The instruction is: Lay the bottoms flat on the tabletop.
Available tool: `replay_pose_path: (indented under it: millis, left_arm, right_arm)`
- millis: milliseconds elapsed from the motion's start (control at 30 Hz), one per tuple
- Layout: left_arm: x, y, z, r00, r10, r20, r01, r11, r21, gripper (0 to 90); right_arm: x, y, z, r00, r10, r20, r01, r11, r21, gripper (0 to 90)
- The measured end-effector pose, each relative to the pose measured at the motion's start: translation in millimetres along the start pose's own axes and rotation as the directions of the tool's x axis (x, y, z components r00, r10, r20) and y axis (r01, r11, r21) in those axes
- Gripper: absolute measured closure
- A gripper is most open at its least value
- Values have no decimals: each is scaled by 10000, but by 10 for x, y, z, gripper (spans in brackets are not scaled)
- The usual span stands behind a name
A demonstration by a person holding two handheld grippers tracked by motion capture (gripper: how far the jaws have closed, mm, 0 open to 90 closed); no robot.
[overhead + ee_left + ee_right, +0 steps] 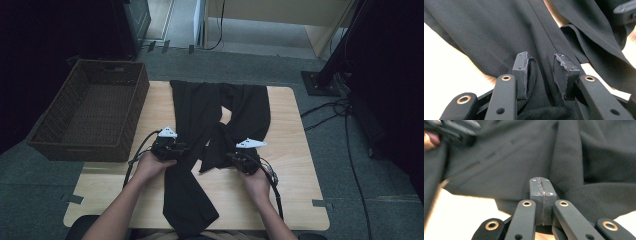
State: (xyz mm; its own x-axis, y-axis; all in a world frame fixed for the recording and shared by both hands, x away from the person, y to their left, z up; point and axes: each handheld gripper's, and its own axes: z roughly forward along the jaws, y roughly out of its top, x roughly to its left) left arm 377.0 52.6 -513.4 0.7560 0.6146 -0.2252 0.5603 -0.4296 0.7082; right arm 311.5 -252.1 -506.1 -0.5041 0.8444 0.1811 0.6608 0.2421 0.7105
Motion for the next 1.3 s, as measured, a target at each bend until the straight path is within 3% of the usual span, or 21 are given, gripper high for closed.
replay_pose_path:
  millis: [233,400,533,600,767,967,1133,1233,1300]
  left_arm:
    - [3,3,0,10000,18,14,-18,10000,16,650]
    - [-1,3,2,10000,4,0,-4,10000,-1,649]
    - [-4,4,1,10000,34,-28,-34,10000,28,649]
    - [-3,4,2,10000,30,-21,-30,10000,13,649]
    - [-4,3,3,10000,27,-25,-27,10000,9,649]
    - [-7,3,2,10000,14,-40,-13,10000,18,648]
    - [-9,2,2,10000,17,-43,-17,10000,10,648]
    - [-8,2,1,10000,25,-42,-25,10000,17,648]
    - [-8,3,1,10000,44,-54,-44,10000,23,648]
  right_arm:
    - [-17,-172,-60,9998,-40,201,38,9999,109,898]
    - [-41,-295,-215,9997,-21,246,15,9997,242,868]
    - [-67,-397,-377,9977,20,671,-53,9988,492,826]
    - [-71,-420,-435,9986,210,476,-227,9991,363,785]
    - [124,-390,-514,10000,10,34,-9,9991,-417,708]
    - [391,-393,-329,9982,14,-596,-43,9988,-486,555]
    - [460,-454,-193,9989,-470,-63,467,9984,-318,634]
    - [441,-491,-208,9954,-861,412,880,9951,-459,793]
    - [403,-508,-236,9946,-861,576,886,9952,-424,880]
